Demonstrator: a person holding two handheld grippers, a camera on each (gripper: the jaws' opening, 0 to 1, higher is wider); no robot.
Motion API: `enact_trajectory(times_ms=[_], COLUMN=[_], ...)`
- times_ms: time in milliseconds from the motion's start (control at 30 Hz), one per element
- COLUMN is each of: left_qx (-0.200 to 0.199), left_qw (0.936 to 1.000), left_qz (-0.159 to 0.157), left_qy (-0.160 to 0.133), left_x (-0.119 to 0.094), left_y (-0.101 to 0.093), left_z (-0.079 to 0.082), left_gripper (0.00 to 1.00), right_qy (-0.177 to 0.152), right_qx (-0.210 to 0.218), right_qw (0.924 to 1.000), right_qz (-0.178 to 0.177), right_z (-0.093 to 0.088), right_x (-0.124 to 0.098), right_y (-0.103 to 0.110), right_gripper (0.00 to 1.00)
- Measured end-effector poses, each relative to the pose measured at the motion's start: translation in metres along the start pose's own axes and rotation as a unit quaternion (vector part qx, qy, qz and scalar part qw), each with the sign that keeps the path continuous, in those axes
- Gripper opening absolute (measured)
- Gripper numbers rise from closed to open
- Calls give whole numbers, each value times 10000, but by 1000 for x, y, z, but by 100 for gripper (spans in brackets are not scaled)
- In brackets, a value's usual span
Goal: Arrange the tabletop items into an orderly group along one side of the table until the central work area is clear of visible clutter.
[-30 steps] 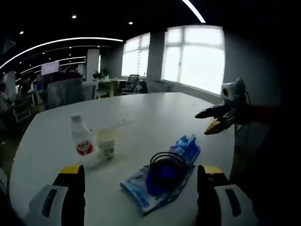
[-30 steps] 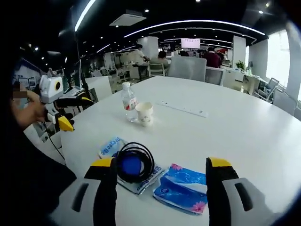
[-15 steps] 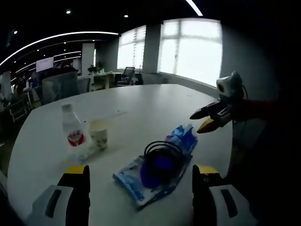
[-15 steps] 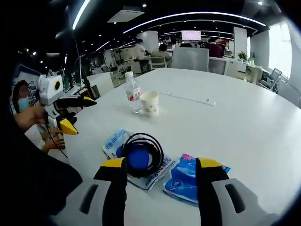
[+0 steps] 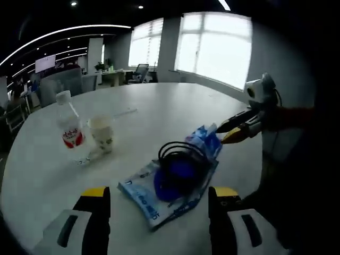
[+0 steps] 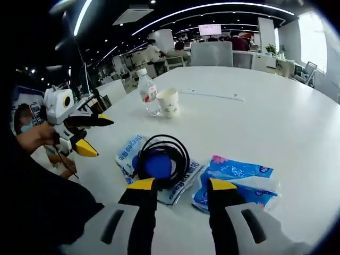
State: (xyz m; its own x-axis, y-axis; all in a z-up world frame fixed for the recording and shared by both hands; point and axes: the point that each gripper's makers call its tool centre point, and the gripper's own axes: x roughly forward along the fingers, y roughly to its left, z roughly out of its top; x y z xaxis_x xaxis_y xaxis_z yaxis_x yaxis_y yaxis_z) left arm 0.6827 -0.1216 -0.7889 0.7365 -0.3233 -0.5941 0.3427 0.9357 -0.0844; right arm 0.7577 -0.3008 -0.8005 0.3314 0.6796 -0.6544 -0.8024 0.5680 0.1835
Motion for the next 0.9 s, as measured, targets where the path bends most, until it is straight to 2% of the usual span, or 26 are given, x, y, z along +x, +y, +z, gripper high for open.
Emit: enact_trajectory(times_ms=[67, 300, 667, 800, 900], left_qx=[132, -56, -1090, -1134, -1193], left_qw=[9999, 9997, 9933, 9922, 9912], left_qz=[-7, -100, -8, -15, -43], left_qy=[93, 227, 392, 523, 567], left_x=[3, 13, 23, 27, 28], left_y=[-1, -1, 16, 16, 18], left_z=[-4, -17, -45, -52, -56], left_gripper=[72, 65, 46, 42, 38], right_qy=[47, 155, 368, 406, 343], right_qx=[15, 129, 500, 585, 828], right_qw=[10000, 9998, 9980, 9974, 9959], right_qz=[20, 91, 134, 78, 135], right_z=[-3, -14, -36, -41, -40], right_x=[3, 14, 28, 31, 34], right_y=[1, 6, 13, 13, 14], right_gripper=[31, 25, 17, 13, 10])
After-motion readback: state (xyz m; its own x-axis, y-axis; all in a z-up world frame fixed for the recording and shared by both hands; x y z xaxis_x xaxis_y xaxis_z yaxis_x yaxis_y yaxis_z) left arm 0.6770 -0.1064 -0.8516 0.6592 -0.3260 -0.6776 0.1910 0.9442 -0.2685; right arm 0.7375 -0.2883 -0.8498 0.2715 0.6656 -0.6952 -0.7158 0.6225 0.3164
